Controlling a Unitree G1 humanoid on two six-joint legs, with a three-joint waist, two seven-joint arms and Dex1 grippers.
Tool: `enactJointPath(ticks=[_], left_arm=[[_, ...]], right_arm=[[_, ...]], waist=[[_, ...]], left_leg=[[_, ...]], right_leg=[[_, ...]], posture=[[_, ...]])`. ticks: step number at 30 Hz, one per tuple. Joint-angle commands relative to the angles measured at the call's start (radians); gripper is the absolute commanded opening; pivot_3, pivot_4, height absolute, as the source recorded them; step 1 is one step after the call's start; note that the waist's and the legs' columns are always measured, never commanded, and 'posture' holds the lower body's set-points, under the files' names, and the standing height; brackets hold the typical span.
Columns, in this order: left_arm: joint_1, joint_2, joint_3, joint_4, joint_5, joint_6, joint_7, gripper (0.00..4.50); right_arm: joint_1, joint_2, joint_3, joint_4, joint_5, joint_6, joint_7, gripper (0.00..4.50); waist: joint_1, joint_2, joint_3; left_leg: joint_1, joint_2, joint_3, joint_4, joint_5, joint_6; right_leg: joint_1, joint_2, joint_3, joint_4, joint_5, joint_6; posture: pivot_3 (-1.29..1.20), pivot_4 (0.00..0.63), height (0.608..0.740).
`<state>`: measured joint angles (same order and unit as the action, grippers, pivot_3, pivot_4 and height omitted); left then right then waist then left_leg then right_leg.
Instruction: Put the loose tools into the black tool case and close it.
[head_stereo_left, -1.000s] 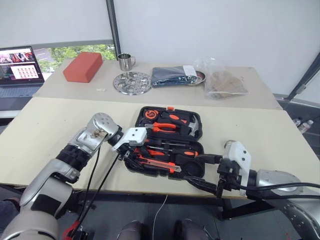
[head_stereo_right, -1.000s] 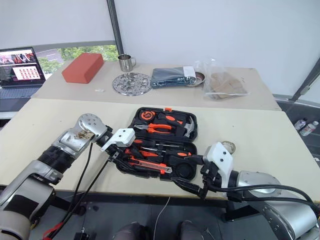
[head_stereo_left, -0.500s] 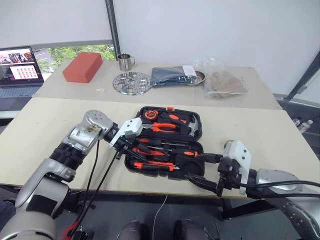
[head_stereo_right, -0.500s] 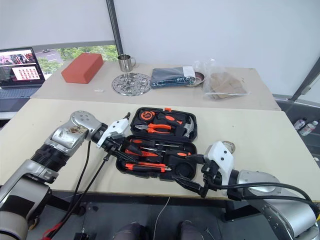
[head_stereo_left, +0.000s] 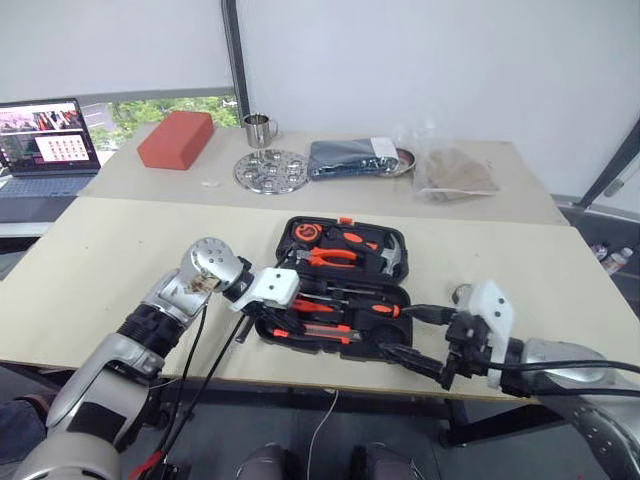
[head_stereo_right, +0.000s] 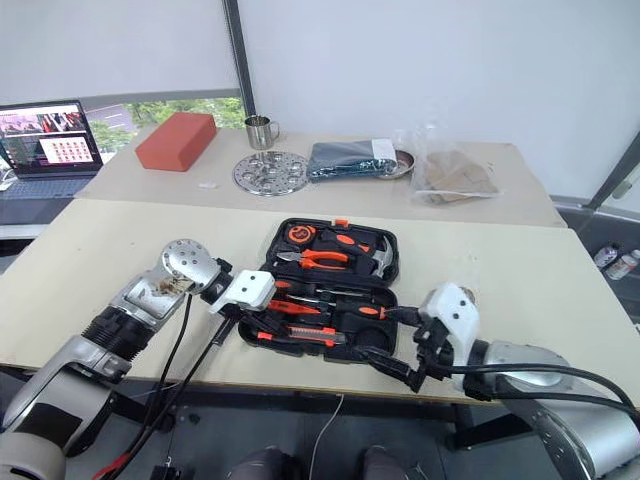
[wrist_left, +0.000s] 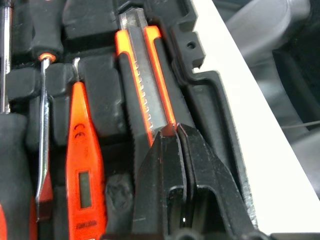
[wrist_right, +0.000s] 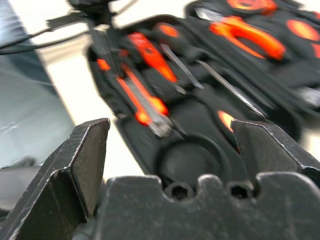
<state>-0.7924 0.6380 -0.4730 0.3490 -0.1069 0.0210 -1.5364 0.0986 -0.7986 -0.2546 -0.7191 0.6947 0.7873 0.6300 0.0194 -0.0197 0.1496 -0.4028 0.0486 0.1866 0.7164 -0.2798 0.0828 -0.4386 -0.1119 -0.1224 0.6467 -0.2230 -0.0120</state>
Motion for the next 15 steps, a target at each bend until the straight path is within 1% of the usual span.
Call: enactJointPath(ticks=[1,2,4,5,6,7,8,10,13,15], left_arm=[[0.015,-0.013,0.084,-0.012,-0.073,0.092,0.002,0.6],[0.014,-0.013,0.124,-0.03,-0.12,0.13,-0.006,0.73],[0.014,-0.017,0.2,-0.059,-0.194,0.187,0.006,1.54],[0.014,-0.02,0.231,-0.07,-0.219,0.208,0.018,1.83],[0.015,-0.021,0.25,-0.081,-0.233,0.225,0.026,2.22],[0.016,-0.02,0.264,-0.093,-0.25,0.244,0.024,2.47],[0.016,-0.019,0.274,-0.106,-0.266,0.266,0.018,2.91],[0.009,-0.015,0.288,-0.126,-0.301,0.329,-0.003,3.54],[-0.001,-0.022,0.303,-0.141,-0.318,0.363,0.009,4.48],[0.002,-0.025,0.301,-0.151,-0.306,0.357,0.024,4.48]], right_arm=[[0.054,-0.028,-0.164,0.054,-0.026,-0.002,-0.009,4.5],[0.065,-0.04,-0.188,0.082,-0.043,0.003,-0.011,4.5],[0.066,-0.065,-0.204,0.147,-0.082,-0.005,-0.01,4.5],[0.053,-0.073,-0.197,0.182,-0.101,-0.014,-0.01,4.5],[0.035,-0.079,-0.182,0.211,-0.117,-0.024,-0.01,4.5],[0.007,-0.082,-0.155,0.245,-0.14,-0.038,-0.014,4.5],[-0.022,-0.082,-0.13,0.275,-0.158,-0.048,-0.017,4.5],[-0.091,-0.076,-0.069,0.336,-0.196,-0.063,-0.016,4.5],[-0.186,-0.064,0.036,0.429,-0.267,-0.111,-0.003,4.5],[-0.241,-0.053,0.095,0.493,-0.306,-0.141,0.01,4.5]], waist=[[-0.002,0.001,0.0],[-0.004,0.001,0.0],[-0.007,0.001,0.0],[-0.008,0.001,0.0],[-0.009,0.001,0.0],[-0.012,0.001,0.0],[-0.016,0.001,0.0],[-0.02,0.001,0.0],[-0.024,0.001,0.0],[-0.026,0.001,0.0]], left_leg=[[0.0,0.0,0.0,0.0,0.0,0.0],[-0.001,-0.001,0.0,0.0,0.0,0.0],[-0.002,-0.001,0.0,0.001,0.0,0.001],[-0.003,-0.001,0.0,0.002,0.0,0.001],[-0.003,-0.001,0.0,0.002,0.0,0.0],[-0.003,0.0,0.0,0.002,0.0,0.0],[-0.002,-0.001,0.0,0.002,0.0,0.0],[-0.002,-0.001,0.0,0.001,0.0,0.0],[-0.002,-0.001,0.0,0.001,0.001,-0.001],[-0.002,-0.001,0.0,0.001,0.001,-0.001]], right_leg=[[0.0,0.0,0.0,0.0,0.0,0.001],[0.0,0.0,0.0,0.0,0.001,0.001],[-0.001,0.0,0.0,0.0,0.001,0.002],[-0.002,0.0,0.0,0.001,0.001,0.002],[-0.002,0.0,0.0,0.0,0.001,0.002],[-0.002,0.0,0.0,0.0,0.001,0.002],[-0.002,0.0,0.001,0.0,0.001,0.002],[-0.001,0.001,0.001,0.0,0.001,0.002],[-0.001,0.001,0.001,0.001,0.0,0.002],[-0.002,0.001,0.001,0.001,0.0,0.002]], posture=[[0.0,0.15,0.736],[0.0,0.15,0.736],[0.0,0.15,0.736],[0.0,0.15,0.736],[0.0,0.15,0.736],[0.0,0.15,0.736],[0.0,0.15,0.736],[0.0,0.15,0.736],[0.0,0.15,0.736],[0.0,0.15,0.736]])
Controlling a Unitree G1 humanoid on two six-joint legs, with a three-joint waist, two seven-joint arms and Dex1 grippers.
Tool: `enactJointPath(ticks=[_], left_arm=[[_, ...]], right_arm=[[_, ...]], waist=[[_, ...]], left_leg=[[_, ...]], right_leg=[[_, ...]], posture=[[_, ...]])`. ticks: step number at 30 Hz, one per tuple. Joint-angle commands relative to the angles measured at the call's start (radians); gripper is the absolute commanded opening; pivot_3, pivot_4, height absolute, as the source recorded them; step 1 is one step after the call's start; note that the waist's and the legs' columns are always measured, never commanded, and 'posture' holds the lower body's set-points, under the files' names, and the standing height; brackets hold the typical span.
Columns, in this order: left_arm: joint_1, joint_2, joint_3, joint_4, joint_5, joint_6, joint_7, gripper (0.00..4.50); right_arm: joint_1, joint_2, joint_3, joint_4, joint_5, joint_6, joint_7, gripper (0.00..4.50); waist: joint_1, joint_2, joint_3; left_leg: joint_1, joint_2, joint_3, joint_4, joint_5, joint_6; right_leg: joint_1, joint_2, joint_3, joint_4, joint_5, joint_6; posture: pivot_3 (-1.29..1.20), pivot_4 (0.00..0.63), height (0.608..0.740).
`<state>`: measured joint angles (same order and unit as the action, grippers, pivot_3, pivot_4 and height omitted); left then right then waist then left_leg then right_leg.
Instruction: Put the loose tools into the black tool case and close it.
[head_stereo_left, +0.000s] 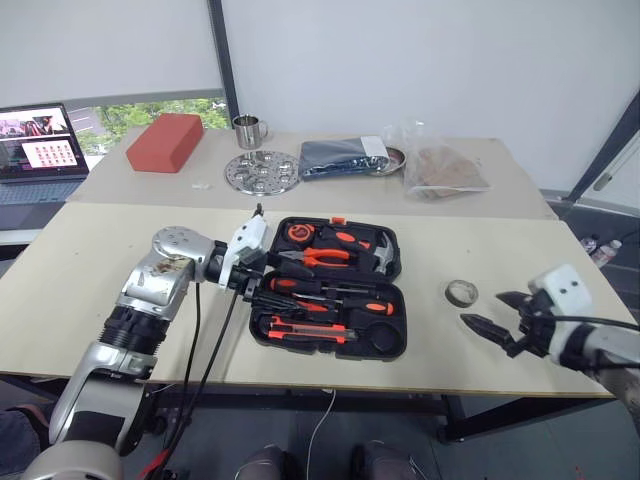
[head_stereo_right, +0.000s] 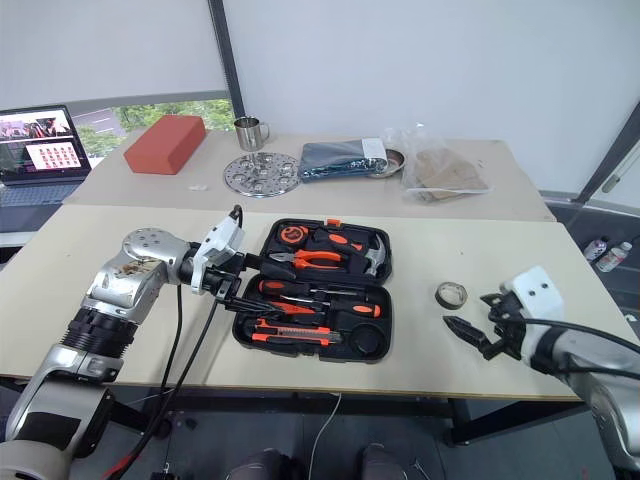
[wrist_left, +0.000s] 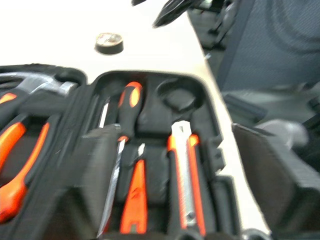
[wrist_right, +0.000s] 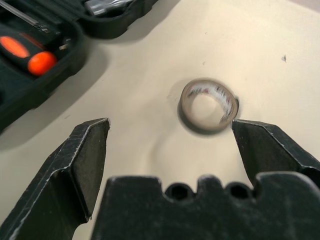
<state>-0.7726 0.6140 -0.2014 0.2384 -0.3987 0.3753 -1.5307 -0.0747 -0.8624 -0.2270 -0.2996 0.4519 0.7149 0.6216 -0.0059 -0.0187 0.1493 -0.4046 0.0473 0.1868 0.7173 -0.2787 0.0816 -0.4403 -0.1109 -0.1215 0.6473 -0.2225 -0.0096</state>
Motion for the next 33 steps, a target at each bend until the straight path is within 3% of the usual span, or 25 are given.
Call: enactJointPath(ticks=[1,4,5,8,14,19,23,27,31,33], left_arm=[[-0.014,-0.003,0.028,-0.045,-0.008,-0.001,0.023,4.5],[0.004,0.0,0.025,-0.064,0.002,-0.013,0.031,4.5],[0.008,0.001,0.025,-0.068,0.005,-0.013,0.034,4.5],[0.028,0.011,0.021,-0.086,0.014,-0.018,0.038,4.5],[0.051,0.028,0.029,-0.124,0.011,-0.006,0.042,4.5],[0.074,0.052,0.027,-0.156,0.01,0.003,0.036,4.5],[0.109,0.09,0.003,-0.177,0.04,-0.05,0.001,4.5],[0.102,0.082,0.002,-0.174,0.044,-0.055,0.004,4.5],[0.096,0.078,0.001,-0.185,0.037,-0.045,0.009,4.5],[0.095,0.078,0.0,-0.186,0.038,-0.045,0.009,4.5]], right_arm=[[-0.092,0.016,0.094,0.109,-0.085,-0.081,0.023,4.25],[-0.148,0.023,0.163,0.2,-0.142,-0.124,0.047,3.5],[-0.162,0.025,0.178,0.219,-0.152,-0.13,0.055,2.96],[-0.201,0.032,0.218,0.27,-0.187,-0.139,0.07,2.05],[-0.21,0.042,0.179,0.249,-0.16,-0.116,0.104,0.03],[-0.168,0.02,0.108,0.064,-0.016,-0.072,0.225,0.03],[-0.11,-0.045,0.095,-0.194,0.181,0.046,0.356,0.03],[-0.121,-0.056,0.224,-0.282,0.145,0.075,0.326,0.03],[-0.173,-0.018,0.37,-0.221,0.011,0.082,0.231,0.03],[-0.182,-0.015,0.396,-0.207,-0.008,0.078,0.232,0.77]], waist=[[0.0,0.0,0.0],[0.003,0.0,0.0],[0.003,0.0,0.0],[0.001,0.0,0.0],[-0.002,0.0,0.0],[-0.003,0.001,0.001],[-0.005,0.002,0.001],[-0.002,0.002,0.001],[0.001,0.002,0.001],[0.005,0.002,0.001]], left_leg=[[0.0,0.0,0.0,0.0,0.0,0.0],[0.0,-0.001,0.0,0.0,0.0,0.0],[-0.001,-0.002,0.0,0.0,0.0,0.0],[-0.001,-0.002,0.0,0.0,0.0,0.0],[0.0,-0.002,0.001,-0.001,0.0,0.0],[0.0,-0.002,0.0,-0.001,0.0,0.0],[0.0,-0.001,0.0,-0.002,0.0,0.0],[0.0,-0.001,-0.001,-0.002,0.0,0.0],[-0.001,-0.002,-0.001,-0.001,-0.001,0.001],[-0.001,-0.002,-0.001,-0.001,-0.001,0.001]], right_leg=[[0.0,0.0,0.0,0.0,0.0,0.0],[0.0,0.0,0.0,0.0,0.0,0.0],[0.0,-0.001,0.0,0.0,0.0,0.0],[0.0,-0.001,0.0,0.0,0.0,0.0],[0.0,-0.001,0.0,0.0,0.0,0.0],[0.0,-0.001,0.0,0.0,0.0,0.0],[0.0,-0.001,0.001,-0.001,0.001,-0.002],[0.001,-0.002,0.0,-0.002,0.001,-0.002],[0.0,-0.004,0.0,-0.001,0.0,0.0],[-0.001,-0.004,0.0,-0.001,0.0,-0.001]], posture=[[0.0,0.15,0.736],[0.0,0.15,0.736],[0.0,0.15,0.736],[0.0,0.15,0.736],[0.0,0.15,0.736],[0.0,0.15,0.736],[0.0,0.15,0.736],[0.0,0.15,0.736],[0.0,0.15,0.736],[0.0,0.15,0.736]])
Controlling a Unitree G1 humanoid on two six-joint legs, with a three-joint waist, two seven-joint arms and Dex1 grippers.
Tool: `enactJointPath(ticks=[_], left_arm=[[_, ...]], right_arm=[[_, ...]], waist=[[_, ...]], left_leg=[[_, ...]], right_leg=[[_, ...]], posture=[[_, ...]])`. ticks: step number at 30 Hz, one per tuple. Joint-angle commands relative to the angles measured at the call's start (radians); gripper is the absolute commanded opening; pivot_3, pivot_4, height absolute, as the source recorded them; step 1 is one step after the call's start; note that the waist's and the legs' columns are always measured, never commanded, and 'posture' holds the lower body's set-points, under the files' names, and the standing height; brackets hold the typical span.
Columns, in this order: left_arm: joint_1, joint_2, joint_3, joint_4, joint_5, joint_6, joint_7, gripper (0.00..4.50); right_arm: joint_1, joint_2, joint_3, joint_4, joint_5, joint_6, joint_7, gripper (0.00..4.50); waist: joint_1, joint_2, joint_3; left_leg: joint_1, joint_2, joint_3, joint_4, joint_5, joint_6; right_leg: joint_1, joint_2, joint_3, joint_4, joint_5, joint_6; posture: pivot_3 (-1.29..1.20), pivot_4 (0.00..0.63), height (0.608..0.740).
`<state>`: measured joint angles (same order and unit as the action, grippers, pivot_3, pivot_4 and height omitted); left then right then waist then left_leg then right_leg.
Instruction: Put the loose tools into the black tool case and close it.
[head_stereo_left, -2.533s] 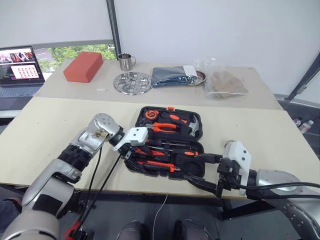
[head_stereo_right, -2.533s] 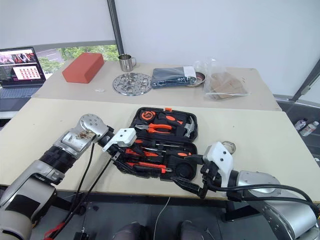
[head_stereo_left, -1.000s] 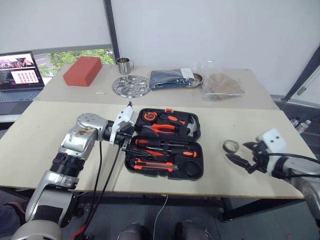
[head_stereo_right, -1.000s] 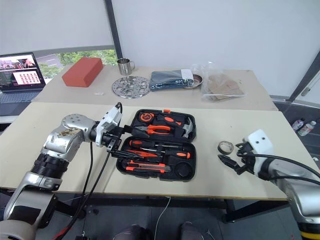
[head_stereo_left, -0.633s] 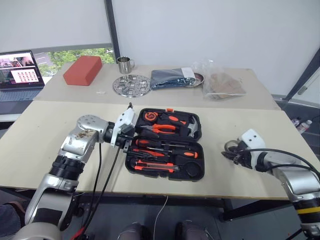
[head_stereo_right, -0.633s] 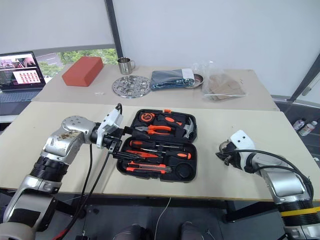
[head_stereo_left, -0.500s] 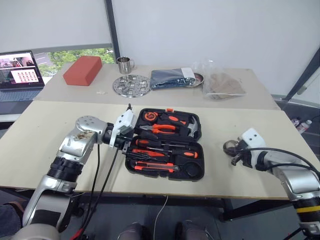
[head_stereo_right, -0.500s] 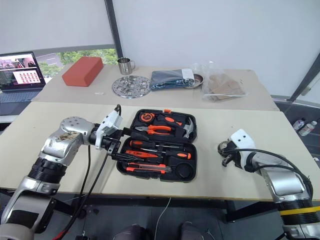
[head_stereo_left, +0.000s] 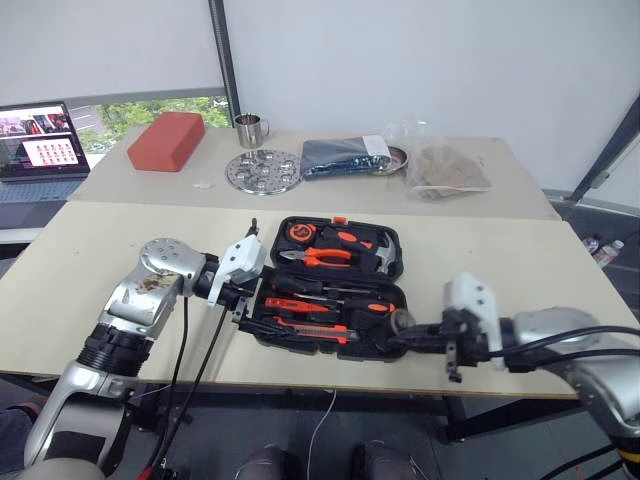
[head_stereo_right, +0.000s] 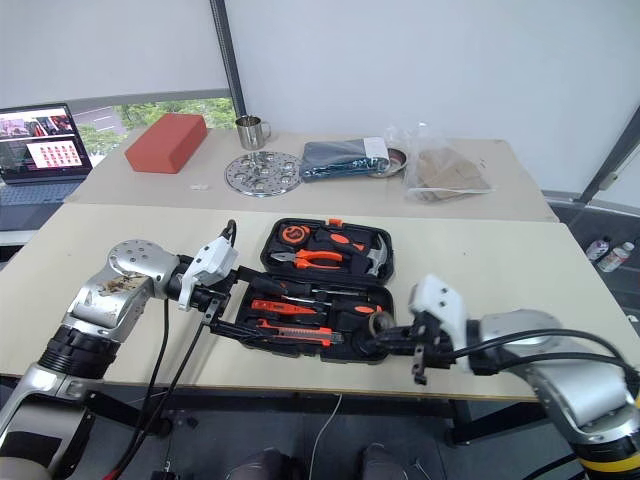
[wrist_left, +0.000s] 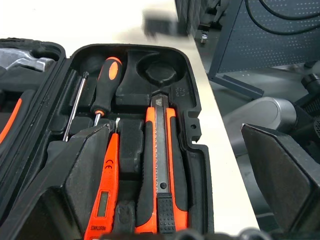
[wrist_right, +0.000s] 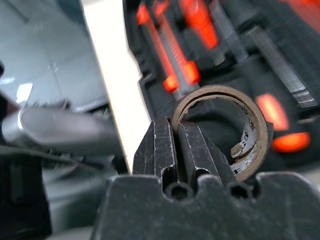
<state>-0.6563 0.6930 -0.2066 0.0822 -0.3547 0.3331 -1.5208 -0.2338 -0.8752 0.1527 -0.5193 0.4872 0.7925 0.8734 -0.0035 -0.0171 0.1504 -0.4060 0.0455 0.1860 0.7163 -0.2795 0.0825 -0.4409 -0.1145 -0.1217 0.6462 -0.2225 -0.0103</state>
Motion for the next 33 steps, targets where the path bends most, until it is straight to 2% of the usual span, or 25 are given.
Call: enactJointPath(ticks=[1,3,5,11,12,13,15,19,24,25,29,33], left_arm=[[-0.022,-0.001,0.005,-0.03,-0.005,-0.003,-0.001,4.5],[-0.025,-0.001,0.006,-0.025,-0.004,-0.004,0.0,4.5],[-0.028,0.001,0.008,-0.016,0.001,-0.007,0.004,4.5],[-0.03,0.013,0.046,0.045,0.013,0.006,0.053,4.5],[-0.033,0.02,0.066,0.089,0.024,-0.003,0.08,4.5],[-0.037,0.027,0.082,0.133,0.035,-0.013,0.105,4.09],[-0.039,0.046,0.104,0.207,0.059,-0.04,0.138,3.69],[-0.047,0.072,0.118,0.338,0.119,-0.123,0.182,2.15],[-0.057,0.043,0.098,0.434,0.183,-0.221,0.218,0.28],[-0.056,0.029,0.089,0.437,0.188,-0.223,0.215,0.06],[-0.055,-0.025,0.043,0.411,0.212,-0.207,0.2,0.06],[-0.023,-0.019,0.017,0.32,0.186,-0.152,0.115,0.06]], right_arm=[[-0.022,-0.003,0.019,0.006,-0.035,0.0,-0.007,0.99],[-0.019,-0.001,0.004,-0.017,-0.006,0.009,0.011,1.6],[-0.02,-0.021,-0.025,-0.039,0.011,0.003,0.037,2.4],[-0.051,-0.013,-0.227,0.012,0.166,0.086,0.03,2.4],[-0.058,-0.017,-0.255,0.053,0.156,0.079,0.018,2.15],[-0.065,-0.019,-0.273,0.092,0.139,0.069,0.004,1.88],[-0.073,-0.025,-0.28,0.16,0.093,0.036,-0.016,1.33],[-0.09,-0.012,-0.227,0.281,-0.008,-0.048,-0.039,0.0],[-0.126,0.027,-0.104,0.426,-0.158,-0.209,-0.025,0.0],[-0.14,0.037,-0.081,0.445,-0.18,-0.235,-0.018,0.0],[-0.188,0.071,0.006,0.463,-0.234,-0.297,0.038,0.0],[-0.178,0.072,0.017,0.402,-0.201,-0.349,0.153,0.0]], waist=[[0.004,0.0,0.0],[0.005,0.0,0.0],[0.005,0.0,0.0],[0.009,0.0,0.0],[0.01,0.0,0.0],[0.01,0.0,0.0],[0.009,0.0,0.0],[0.005,0.0,0.0],[0.004,0.0,0.0],[0.004,0.0,0.0],[0.003,0.0,0.0],[-0.001,0.0,0.0]], left_leg=[[0.0,0.0,0.0,0.0,0.0,0.0],[0.0,0.0,0.0,0.0,0.0,0.0],[0.0,0.0,0.0,0.0,0.0,0.0],[0.0,0.0,0.0,0.0,0.0,0.0],[0.0,0.0,0.0,0.0,0.0,0.0],[0.0,0.0,0.0,0.0,0.0,0.0],[0.0,0.0,0.0,0.0,0.0,0.0],[0.0,0.0,0.0,-0.001,0.0,0.0],[-0.001,-0.001,0.002,-0.001,0.0,0.0],[-0.001,-0.001,0.003,-0.001,0.0,0.0],[-0.001,-0.001,0.004,-0.001,0.0,0.0],[-0.002,-0.001,0.004,-0.001,0.0,0.0]], right_leg=[[0.0,0.0,0.0,0.0,0.0,-0.001],[0.0,0.001,0.0,0.0,0.001,-0.002],[0.0,0.001,-0.001,0.0,0.001,-0.003],[0.0,0.001,-0.001,0.0,0.001,-0.002],[0.0,0.001,-0.001,0.0,0.001,-0.002],[0.001,0.001,-0.001,0.0,0.001,-0.002],[0.001,0.001,-0.001,0.0,0.0,-0.001],[0.0,0.001,-0.001,0.0,0.0,-0.001],[-0.001,0.001,-0.001,0.0,0.001,-0.001],[-0.001,0.001,-0.001,0.0,0.0,0.0],[-0.002,0.001,0.0,0.0,-0.001,0.001],[-0.003,0.001,-0.001,0.001,0.0,0.0]], posture=[[0.0,0.15,0.736],[0.0,0.15,0.736],[0.0,0.15,0.736],[0.0,0.15,0.736],[0.0,0.15,0.736],[0.0,0.15,0.736],[0.0,0.15,0.736],[0.0,0.15,0.736],[0.0,0.15,0.736],[0.0,0.15,0.736],[0.0,0.15,0.736],[0.0,0.15,0.736]])
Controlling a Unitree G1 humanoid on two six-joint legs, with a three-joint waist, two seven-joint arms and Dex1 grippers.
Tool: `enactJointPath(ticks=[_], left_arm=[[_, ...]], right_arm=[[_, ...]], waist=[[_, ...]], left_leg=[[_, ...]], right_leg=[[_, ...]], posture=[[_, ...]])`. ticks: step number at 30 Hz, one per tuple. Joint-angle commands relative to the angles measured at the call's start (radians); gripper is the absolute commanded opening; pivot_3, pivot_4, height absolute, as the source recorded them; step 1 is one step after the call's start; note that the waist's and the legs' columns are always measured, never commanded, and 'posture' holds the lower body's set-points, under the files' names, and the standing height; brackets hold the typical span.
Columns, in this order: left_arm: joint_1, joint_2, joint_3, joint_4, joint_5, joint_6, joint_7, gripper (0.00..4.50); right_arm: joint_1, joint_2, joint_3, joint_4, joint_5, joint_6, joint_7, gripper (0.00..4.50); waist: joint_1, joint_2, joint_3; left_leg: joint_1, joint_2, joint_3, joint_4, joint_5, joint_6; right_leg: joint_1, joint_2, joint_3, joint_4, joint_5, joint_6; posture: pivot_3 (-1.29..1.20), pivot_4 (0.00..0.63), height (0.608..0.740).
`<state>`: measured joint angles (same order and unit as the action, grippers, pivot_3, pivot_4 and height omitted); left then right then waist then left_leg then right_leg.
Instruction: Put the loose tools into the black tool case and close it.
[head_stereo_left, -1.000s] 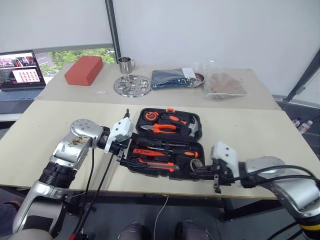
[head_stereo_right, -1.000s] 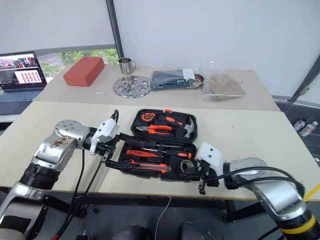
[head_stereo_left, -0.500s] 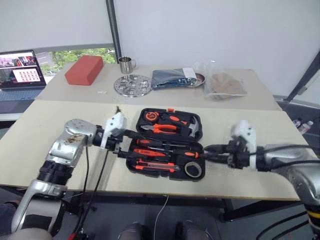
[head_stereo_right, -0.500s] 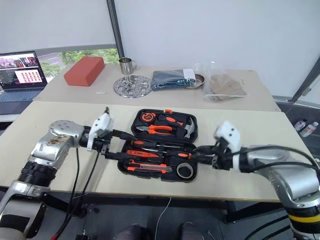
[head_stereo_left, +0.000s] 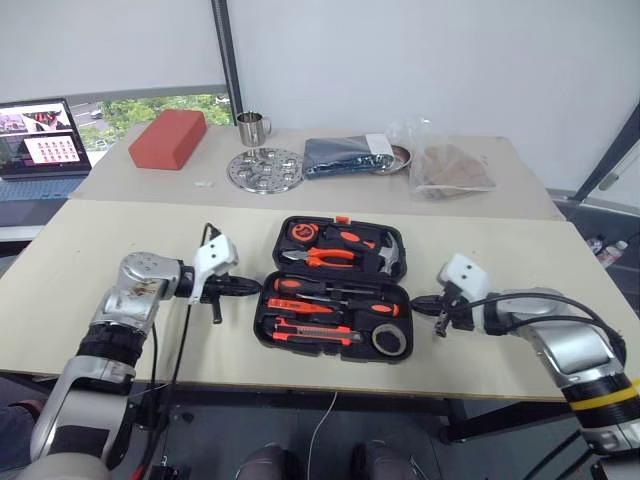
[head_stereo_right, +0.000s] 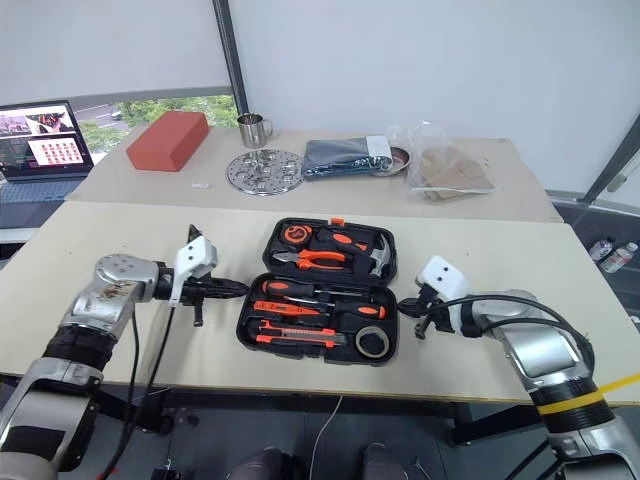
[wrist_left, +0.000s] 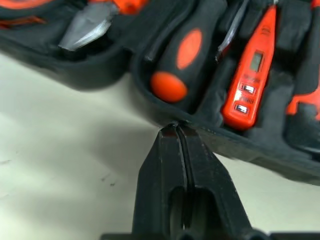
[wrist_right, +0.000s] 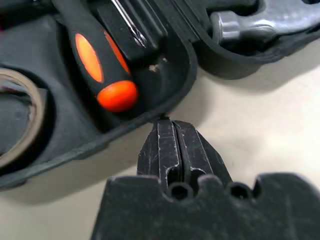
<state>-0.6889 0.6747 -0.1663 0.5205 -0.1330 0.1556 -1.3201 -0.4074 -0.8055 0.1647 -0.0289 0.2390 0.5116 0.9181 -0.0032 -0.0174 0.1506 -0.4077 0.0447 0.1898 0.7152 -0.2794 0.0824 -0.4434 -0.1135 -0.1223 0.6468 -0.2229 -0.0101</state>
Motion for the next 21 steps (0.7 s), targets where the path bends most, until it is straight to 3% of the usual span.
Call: enactJointPath(ticks=[1,8,15,18,21], left_arm=[[0.021,0.006,-0.027,-0.137,-0.041,0.029,-0.102,0.06],[0.161,0.091,-0.014,-0.359,-0.091,0.14,-0.173,0.06],[0.203,0.159,0.02,-0.243,-0.008,0.126,-0.096,0.06],[0.156,0.163,0.05,-0.129,-0.013,0.194,-0.048,0.77],[0.012,0.124,0.093,0.001,-0.068,0.41,-0.007,1.88]], right_arm=[[0.003,-0.003,0.004,-0.105,0.055,-0.071,0.132,0.0],[0.142,-0.055,-0.026,-0.252,0.069,-0.061,0.201,0.0],[0.25,-0.068,-0.108,-0.235,0.006,-0.014,0.084,0.0],[0.262,-0.072,-0.211,-0.231,0.079,0.097,0.052,0.82],[0.155,-0.011,-0.326,-0.19,0.211,0.315,-0.021,1.9]], waist=[[-0.004,0.0,0.0],[-0.009,0.0,0.0],[-0.008,0.0,0.0],[-0.008,0.0,0.0],[-0.007,0.0,0.0]], left_leg=[[0.0,0.0,0.0,0.0,0.0,0.0],[0.0,0.0,0.0,-0.003,-0.001,-0.001],[0.003,0.001,-0.001,-0.002,-0.001,-0.002],[0.004,0.001,-0.001,-0.002,-0.001,-0.002],[0.005,0.002,-0.002,-0.002,0.0,-0.002]], right_leg=[[0.0,0.0,0.0,0.0,0.0,0.0],[-0.002,0.0,0.0,0.0,-0.001,-0.001],[0.001,-0.001,0.001,0.0,-0.004,0.004],[0.002,-0.002,0.001,0.001,-0.003,0.002],[0.002,-0.002,0.001,0.001,-0.001,0.0]], posture=[[0.0,0.15,0.736],[0.0,0.15,0.736],[0.0,0.15,0.736],[0.0,0.15,0.736],[0.0,0.15,0.736]])
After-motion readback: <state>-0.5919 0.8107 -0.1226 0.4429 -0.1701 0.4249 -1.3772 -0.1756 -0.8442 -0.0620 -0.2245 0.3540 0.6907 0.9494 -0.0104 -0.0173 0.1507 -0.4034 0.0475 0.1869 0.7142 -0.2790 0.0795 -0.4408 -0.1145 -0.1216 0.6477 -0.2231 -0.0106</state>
